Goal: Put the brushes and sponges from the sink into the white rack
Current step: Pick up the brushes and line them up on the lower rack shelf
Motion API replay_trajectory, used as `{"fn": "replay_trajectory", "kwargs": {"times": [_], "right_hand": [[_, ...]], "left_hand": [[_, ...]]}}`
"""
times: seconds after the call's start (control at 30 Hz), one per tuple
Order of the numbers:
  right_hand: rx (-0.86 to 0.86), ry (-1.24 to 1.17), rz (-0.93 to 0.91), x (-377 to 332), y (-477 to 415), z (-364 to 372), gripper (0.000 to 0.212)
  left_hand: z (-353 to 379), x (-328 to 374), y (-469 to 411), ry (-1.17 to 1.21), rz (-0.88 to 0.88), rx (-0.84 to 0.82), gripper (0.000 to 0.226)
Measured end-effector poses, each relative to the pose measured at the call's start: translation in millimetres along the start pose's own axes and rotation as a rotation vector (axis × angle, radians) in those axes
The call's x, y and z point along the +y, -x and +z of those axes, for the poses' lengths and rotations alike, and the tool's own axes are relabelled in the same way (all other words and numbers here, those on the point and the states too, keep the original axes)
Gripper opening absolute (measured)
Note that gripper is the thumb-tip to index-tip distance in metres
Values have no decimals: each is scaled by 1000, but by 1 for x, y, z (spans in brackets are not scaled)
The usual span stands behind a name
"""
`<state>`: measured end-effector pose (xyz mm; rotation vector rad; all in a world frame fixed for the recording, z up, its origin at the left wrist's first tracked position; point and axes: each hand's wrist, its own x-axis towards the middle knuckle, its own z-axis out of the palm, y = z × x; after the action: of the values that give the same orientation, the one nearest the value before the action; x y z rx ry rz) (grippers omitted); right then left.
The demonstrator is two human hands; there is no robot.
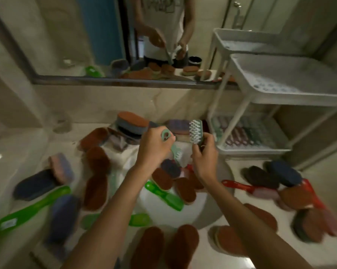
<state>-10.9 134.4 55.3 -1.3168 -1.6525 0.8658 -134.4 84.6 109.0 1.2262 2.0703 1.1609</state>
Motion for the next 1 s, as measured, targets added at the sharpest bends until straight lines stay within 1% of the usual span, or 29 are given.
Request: {"fn": "replay_trajectory", "kwargs": {"times": [0.1,0.23,0.33,0.47,0.53,0.63,0.7,0.73,0.87,0.93,1.0], "right_hand": [[79,22,46,34,-17,-51,19],[120,38,94,77,-40,-112,20],[121,35,116,111,-59,-147,20],[58,47,241,149,-101,-184,18],[36,68,291,163,-127,-196,20],[-22,115,332,174,-162,-204,34],[-75,182,367,180,-183,-202,41],[-95,217,372,184,-194,-199,41],[-170,341,372,204,-222,-188,37],[-207,393,385,213,-230,-186,45],[-234,463,397,219,-237,-184,51]], "left_hand": [[56,34,-4,-94,106,-89,13],[127,70,-10,-153,132,-169,13],[179,89,-17,-140,104,-217,13],[232,110,-23,-192,66,-297,14],[251,115,-30,-197,11,-281,13],[270,116,-46,-185,-80,-213,15],[276,116,-53,-131,-154,-177,24],[276,117,-55,-74,-197,-164,27],[268,125,-58,291,-421,-117,30],[266,125,-63,426,-478,-82,31],[266,122,-68,503,-514,-52,32]]}}
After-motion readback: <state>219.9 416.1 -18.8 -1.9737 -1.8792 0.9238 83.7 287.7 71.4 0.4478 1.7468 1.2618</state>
